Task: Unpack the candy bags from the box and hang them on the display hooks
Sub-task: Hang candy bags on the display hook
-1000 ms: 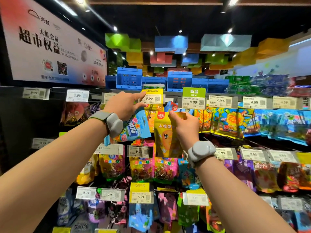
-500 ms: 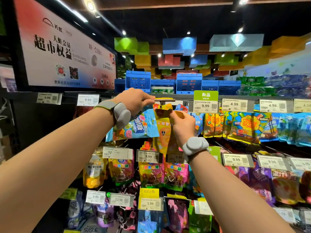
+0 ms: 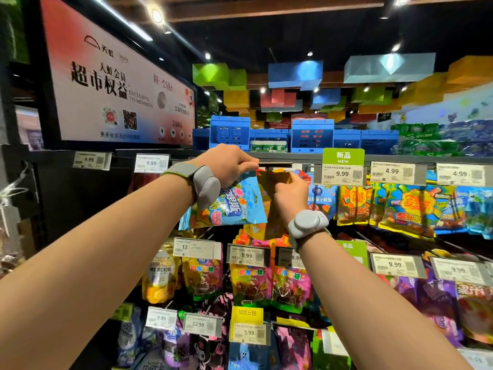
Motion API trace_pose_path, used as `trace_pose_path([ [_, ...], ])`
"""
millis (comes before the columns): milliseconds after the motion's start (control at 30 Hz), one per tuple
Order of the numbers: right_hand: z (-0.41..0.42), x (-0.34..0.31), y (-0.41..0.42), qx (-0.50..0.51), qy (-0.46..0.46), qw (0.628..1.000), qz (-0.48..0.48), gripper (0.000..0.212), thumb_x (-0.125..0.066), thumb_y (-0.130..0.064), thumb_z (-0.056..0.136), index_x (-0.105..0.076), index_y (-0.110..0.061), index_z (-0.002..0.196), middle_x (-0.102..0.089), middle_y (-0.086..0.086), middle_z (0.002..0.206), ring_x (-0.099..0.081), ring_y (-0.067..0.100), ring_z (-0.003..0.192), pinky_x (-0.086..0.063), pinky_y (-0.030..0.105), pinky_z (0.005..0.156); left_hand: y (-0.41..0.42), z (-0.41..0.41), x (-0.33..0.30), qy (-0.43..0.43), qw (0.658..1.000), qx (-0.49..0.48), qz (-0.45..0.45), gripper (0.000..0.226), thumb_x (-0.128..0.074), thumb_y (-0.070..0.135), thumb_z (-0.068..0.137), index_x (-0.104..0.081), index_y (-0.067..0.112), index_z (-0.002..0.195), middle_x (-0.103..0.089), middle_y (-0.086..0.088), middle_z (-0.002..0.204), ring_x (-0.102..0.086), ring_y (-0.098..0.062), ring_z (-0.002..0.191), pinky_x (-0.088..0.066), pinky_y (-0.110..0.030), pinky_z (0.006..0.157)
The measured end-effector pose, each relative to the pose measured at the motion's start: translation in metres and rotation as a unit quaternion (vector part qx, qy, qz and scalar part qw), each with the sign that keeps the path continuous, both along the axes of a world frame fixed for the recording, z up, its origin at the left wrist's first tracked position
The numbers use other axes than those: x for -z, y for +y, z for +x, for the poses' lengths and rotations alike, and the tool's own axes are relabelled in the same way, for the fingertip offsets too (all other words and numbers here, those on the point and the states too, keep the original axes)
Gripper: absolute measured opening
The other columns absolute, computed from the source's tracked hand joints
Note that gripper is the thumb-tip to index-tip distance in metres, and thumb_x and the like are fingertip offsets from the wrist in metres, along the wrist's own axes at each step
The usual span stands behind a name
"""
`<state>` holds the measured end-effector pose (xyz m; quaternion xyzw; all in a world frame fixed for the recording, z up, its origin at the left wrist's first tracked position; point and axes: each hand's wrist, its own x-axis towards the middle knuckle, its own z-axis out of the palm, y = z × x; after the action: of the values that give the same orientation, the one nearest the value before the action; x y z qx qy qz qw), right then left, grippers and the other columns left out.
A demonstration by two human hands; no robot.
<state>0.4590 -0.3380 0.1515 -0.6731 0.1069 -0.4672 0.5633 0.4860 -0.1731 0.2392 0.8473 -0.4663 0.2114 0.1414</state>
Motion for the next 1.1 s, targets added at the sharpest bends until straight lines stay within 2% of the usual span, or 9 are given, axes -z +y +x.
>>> trace_pose_path([
  [267,0.006,0.002,-0.005,-0.012,-0.016,1.0,-0.016,0.022,-0.043,0.012,0.084,-0.062,0.007,0.094,-0.056,0.008,0.073,-0.045,0.017,0.067,-0.038,0.023,0.051,0.001,0.003,0.001,0.01,1.0,-0.002,-0.007,0.037,-0.047,0.041,0.1,-0.062,0.026,0.13,-0.059,0.011,0.135,-0.055,-0.014,0.124,-0.042,-0.032,0.104],
  [400,0.008,0.001,-0.01,-0.014,-0.001,0.999,-0.053,0.031,-0.042,0.015,0.085,-0.061,-0.009,0.089,-0.056,-0.001,0.07,-0.048,0.014,0.062,-0.041,0.018,0.048,0.001,0.002,0.003,0.016,1.0,-0.002,-0.009,0.037,-0.047,0.042,0.1,-0.061,0.027,0.13,-0.059,0.011,0.135,-0.055,-0.014,0.122,-0.042,-0.03,0.101],
  [500,0.012,0.004,-0.019,0.011,0.026,0.994,-0.103,0.035,-0.051,0.019,0.082,-0.063,-0.01,0.098,-0.059,0.004,0.081,-0.054,0.02,0.077,-0.041,0.024,0.057,0.001,0.0,0.006,0.015,1.0,0.001,-0.004,0.04,-0.046,0.043,0.099,-0.06,0.027,0.132,-0.057,0.011,0.136,-0.054,-0.015,0.124,-0.042,-0.032,0.103],
  [567,0.018,0.007,-0.025,0.03,0.041,0.989,-0.141,0.033,-0.062,0.018,0.08,-0.064,-0.001,0.106,-0.058,0.007,0.09,-0.054,0.019,0.086,-0.037,0.02,0.063,0.001,0.0,0.006,0.009,1.0,-0.003,0.0,0.041,-0.045,0.044,0.099,-0.059,0.027,0.134,-0.056,0.012,0.137,-0.054,-0.015,0.125,-0.042,-0.033,0.104],
  [667,0.027,0.009,-0.029,0.038,0.046,0.986,-0.153,0.022,-0.067,0.007,0.085,-0.063,0.003,0.106,-0.06,0.01,0.094,-0.053,0.018,0.09,-0.039,0.026,0.073,0.001,-0.001,0.007,0.007,1.0,-0.008,-0.001,0.041,-0.045,0.044,0.099,-0.059,0.026,0.134,-0.056,0.012,0.137,-0.054,-0.015,0.125,-0.042,-0.033,0.104],
  [733,0.033,0.007,-0.032,0.018,0.031,0.991,-0.127,0.01,-0.062,-0.013,0.096,-0.062,-0.003,0.096,-0.059,0.012,0.089,-0.051,0.018,0.084,-0.039,0.028,0.072,0.0,-0.002,0.007,0.01,1.0,-0.011,0.0,0.041,-0.046,0.044,0.099,-0.059,0.026,0.133,-0.056,0.013,0.137,-0.054,-0.015,0.125,-0.042,-0.033,0.104],
  [800,0.04,0.005,-0.037,0.007,0.052,0.989,-0.138,0.008,-0.054,-0.015,0.1,-0.054,-0.013,0.092,-0.054,0.008,0.09,-0.046,0.018,0.085,-0.035,0.026,0.074,0.001,-0.002,0.008,0.018,1.0,-0.012,-0.002,0.041,-0.046,0.044,0.099,-0.059,0.027,0.134,-0.056,0.013,0.137,-0.054,-0.014,0.124,-0.042,-0.032,0.102],
  [933,0.046,0.002,-0.041,0.002,0.048,0.993,-0.112,0.028,-0.059,-0.022,0.098,-0.053,-0.013,0.072,-0.057,0.008,0.077,-0.047,0.021,0.078,-0.036,0.03,0.066,0.002,-0.002,0.01,0.022,1.0,-0.02,-0.006,0.041,-0.046,0.045,0.099,-0.058,0.027,0.135,-0.056,0.013,0.137,-0.054,-0.014,0.124,-0.042,-0.03,0.101],
  [1100,0.057,0.023,-0.048,0.015,0.071,0.993,-0.091,0.025,-0.064,-0.03,0.095,-0.063,-0.005,0.096,-0.068,0.016,0.09,-0.06,0.029,0.083,-0.05,0.042,0.075,0.001,-0.001,0.01,0.021,0.999,-0.03,-0.007,0.043,-0.044,0.048,0.099,-0.057,0.028,0.135,-0.056,0.013,0.137,-0.054,-0.015,0.124,-0.042,-0.03,0.101],
])
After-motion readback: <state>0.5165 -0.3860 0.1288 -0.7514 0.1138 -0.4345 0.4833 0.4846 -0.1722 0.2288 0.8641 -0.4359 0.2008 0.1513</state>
